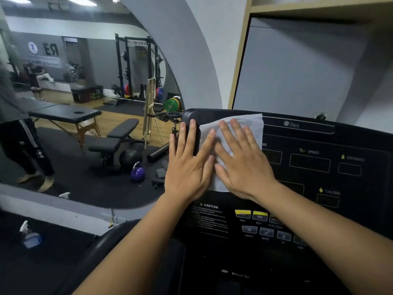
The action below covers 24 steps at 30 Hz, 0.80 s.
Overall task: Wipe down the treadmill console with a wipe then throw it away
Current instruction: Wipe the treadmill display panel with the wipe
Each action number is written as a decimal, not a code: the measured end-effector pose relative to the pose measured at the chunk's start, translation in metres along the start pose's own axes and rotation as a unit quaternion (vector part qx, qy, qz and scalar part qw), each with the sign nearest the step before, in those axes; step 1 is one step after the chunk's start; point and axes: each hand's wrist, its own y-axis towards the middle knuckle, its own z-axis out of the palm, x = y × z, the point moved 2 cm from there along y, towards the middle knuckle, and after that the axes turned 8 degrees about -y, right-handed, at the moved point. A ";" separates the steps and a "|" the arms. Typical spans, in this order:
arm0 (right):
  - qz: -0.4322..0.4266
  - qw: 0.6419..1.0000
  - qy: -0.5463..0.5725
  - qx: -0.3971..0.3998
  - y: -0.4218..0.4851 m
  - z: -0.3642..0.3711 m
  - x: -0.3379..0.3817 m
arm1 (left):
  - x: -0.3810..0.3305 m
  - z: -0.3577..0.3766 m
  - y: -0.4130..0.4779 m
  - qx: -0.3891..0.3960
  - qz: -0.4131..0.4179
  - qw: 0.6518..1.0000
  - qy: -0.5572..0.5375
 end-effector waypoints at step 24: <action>0.014 1.000 0.001 0.022 0.031 -0.008 0.007 | -0.011 -0.006 0.029 0.041 0.007 0.999 -0.005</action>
